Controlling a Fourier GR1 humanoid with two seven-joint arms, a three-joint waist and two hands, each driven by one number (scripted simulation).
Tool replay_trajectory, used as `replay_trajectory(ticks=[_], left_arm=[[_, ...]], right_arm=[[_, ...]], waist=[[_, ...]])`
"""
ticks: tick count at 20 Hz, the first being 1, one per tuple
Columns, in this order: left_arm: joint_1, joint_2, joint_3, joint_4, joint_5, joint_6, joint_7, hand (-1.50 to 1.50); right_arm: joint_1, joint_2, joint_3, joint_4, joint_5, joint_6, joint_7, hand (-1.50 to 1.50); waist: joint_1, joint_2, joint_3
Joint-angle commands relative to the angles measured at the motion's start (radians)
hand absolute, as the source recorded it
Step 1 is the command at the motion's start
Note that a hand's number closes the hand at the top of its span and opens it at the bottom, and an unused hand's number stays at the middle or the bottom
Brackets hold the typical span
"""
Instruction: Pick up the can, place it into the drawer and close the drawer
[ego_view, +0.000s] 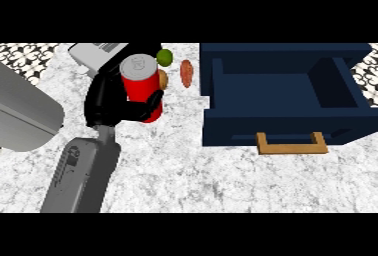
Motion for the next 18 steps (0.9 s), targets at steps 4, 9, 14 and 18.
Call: replay_trajectory(ticks=[4, 9, 14, 18], left_arm=[[-0.162, -0.014, -0.073, 0.005, -0.048, 0.149, 0.093, 1.5], [-0.313, -0.014, -0.077, 0.131, -0.023, 0.202, 0.089, 1.5], [-0.415, -0.014, -0.098, 0.204, 0.004, 0.245, 0.091, 1.5], [-0.557, -0.014, -0.118, 0.294, 0.021, 0.327, 0.115, 1.5]], right_arm=[[-0.041, -0.031, -0.018, -0.01, -0.033, -0.015, 0.061, -1.5], [-0.04, -0.054, -0.057, 0.019, -0.063, 0.008, 0.045, -1.5], [0.002, 0.011, 0.037, -0.06, 0.0, -0.041, 0.06, -1.5], [-0.07, 0.011, 0.026, -0.023, 0.033, -0.025, 0.067, -1.5]], waist=[[-0.001, 0.001, 0.0], [-0.009, 0.002, 0.0], [-0.012, 0.002, 0.0], [-0.01, 0.003, 0.0]])
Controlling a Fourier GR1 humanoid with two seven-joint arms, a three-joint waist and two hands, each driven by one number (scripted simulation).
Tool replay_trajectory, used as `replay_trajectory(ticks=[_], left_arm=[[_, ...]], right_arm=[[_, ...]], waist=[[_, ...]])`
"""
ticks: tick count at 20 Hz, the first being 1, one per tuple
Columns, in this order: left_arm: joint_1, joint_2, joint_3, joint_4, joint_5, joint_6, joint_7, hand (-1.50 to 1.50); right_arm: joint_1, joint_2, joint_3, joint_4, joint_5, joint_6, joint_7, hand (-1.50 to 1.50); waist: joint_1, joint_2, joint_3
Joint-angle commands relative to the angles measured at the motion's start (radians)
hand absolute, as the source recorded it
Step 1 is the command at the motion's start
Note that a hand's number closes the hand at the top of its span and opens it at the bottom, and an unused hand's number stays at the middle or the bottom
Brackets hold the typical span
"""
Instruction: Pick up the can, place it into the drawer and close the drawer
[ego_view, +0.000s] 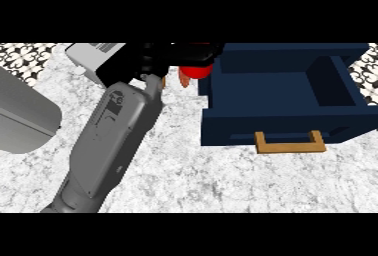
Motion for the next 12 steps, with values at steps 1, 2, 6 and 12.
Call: replay_trajectory(ticks=[1, 2, 6, 12], left_arm=[[-0.09, 0.0, 0.026, 0.108, 0.015, -0.027, -0.025, 1.5], [-0.119, 0.0, -0.04, 0.157, 0.053, 0.058, -0.065, 1.5], [-0.183, 0.0, -0.047, 0.229, 0.081, 0.069, -0.06, 1.5], [-0.295, 0.0, -0.09, 0.355, 0.184, 0.103, -0.123, 1.5]], right_arm=[[0.008, 0.012, 0.04, -0.01, 0.053, -0.014, -0.014, -1.5], [-0.053, 0.012, 0.038, 0.023, 0.058, -0.017, 0.001, -1.5], [-0.038, -0.006, -0.005, 0.04, 0.026, 0.011, -0.006, -1.5], [-0.035, 0.01, -0.002, 0.042, 0.014, 0.026, -0.008, -1.5]], waist=[[0.001, 0.001, 0.0], [-0.005, 0.003, 0.0], [-0.007, 0.002, 0.0], [-0.015, 0.003, 0.001]])
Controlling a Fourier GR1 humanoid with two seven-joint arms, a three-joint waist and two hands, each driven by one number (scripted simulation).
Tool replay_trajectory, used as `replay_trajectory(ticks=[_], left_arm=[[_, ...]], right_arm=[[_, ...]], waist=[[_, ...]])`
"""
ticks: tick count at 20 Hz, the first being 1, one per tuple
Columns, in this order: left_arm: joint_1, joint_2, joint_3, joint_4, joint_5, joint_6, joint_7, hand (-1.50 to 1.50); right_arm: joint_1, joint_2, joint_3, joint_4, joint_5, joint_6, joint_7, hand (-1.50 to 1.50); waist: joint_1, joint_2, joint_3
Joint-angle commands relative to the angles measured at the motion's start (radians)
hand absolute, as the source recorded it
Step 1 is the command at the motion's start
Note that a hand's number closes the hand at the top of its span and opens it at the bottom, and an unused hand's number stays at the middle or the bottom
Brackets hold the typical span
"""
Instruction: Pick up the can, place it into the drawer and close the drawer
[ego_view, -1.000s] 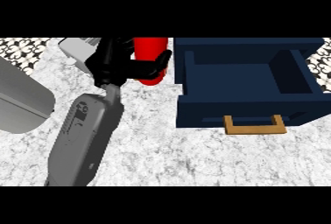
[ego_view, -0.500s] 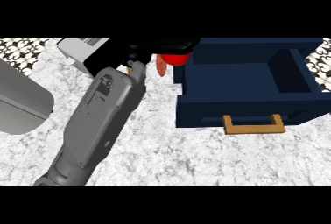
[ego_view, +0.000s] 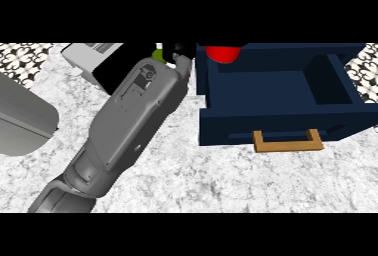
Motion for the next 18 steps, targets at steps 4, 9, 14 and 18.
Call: replay_trajectory(ticks=[4, 9, 14, 18], left_arm=[[-0.116, 0.0, -0.101, 0.116, 0.136, 0.082, -0.05, 1.5], [-0.181, 0.0, -0.084, 0.257, 0.208, 0.035, -0.125, 1.5], [-0.24, 0.0, -0.196, 0.324, 0.281, 0.102, -0.112, 1.5], [-0.252, 0.0, -0.227, 0.365, 0.35, 0.103, -0.144, 1.5]], right_arm=[[-0.048, -0.008, -0.009, 0.062, 0.045, 0.009, -0.029, -1.5], [0.001, 0.007, -0.016, 0.017, 0.003, 0.032, -0.016, -1.5], [-0.026, 0.008, 0.044, -0.037, 0.021, -0.017, 0.025, -1.5], [-0.033, 0.009, 0.025, -0.003, 0.003, 0.009, 0.018, -1.5]], waist=[[-0.006, 0.001, 0.001], [-0.025, 0.006, 0.001], [-0.035, 0.008, 0.001], [-0.044, 0.01, 0.002]])
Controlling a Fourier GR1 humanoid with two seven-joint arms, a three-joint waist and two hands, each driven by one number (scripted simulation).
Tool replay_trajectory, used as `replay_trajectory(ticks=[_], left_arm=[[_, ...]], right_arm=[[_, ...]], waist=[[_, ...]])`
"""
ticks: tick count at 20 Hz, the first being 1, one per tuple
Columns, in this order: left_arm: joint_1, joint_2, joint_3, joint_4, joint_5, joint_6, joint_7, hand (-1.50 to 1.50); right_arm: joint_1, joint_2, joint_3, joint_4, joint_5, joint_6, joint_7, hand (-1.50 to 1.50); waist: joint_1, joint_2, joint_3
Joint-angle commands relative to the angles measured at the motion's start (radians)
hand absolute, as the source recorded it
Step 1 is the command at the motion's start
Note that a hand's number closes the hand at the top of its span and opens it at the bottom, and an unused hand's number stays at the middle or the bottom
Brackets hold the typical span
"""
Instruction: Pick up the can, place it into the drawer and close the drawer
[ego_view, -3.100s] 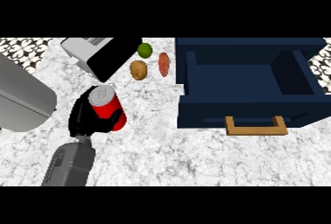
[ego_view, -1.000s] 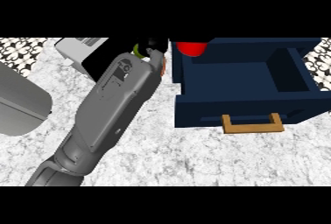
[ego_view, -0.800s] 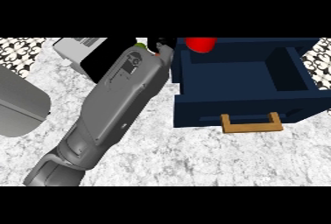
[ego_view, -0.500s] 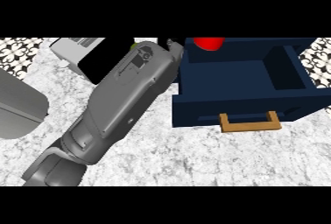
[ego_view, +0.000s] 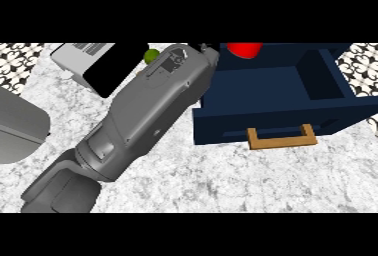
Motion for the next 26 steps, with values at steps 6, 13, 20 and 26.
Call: replay_trajectory(ticks=[6, 13, 20, 26], left_arm=[[-0.007, 0.0, -0.137, 0.068, 0.115, 0.039, -0.041, 1.5], [0.022, 0.0, -0.177, 0.13, 0.159, 0.054, -0.102, -1.5], [0.005, 0.0, -0.244, 0.114, 0.227, 0.132, -0.095, -1.5], [0.006, 0.0, -0.242, 0.117, 0.274, 0.107, -0.129, -1.5]], right_arm=[[-0.038, -0.042, -0.012, -0.03, -0.022, -0.05, 0.046, -1.5], [-0.019, -0.023, -0.002, -0.021, -0.017, -0.02, 0.038, -1.5], [-0.056, -0.042, -0.007, 0.006, -0.012, -0.023, 0.03, -1.5], [-0.02, 0.013, 0.007, -0.018, 0.027, 0.0, 0.006, -1.5]], waist=[[-0.011, 0.002, 0.0], [-0.017, 0.004, 0.0], [-0.023, 0.006, 0.001], [-0.012, 0.004, 0.0]])
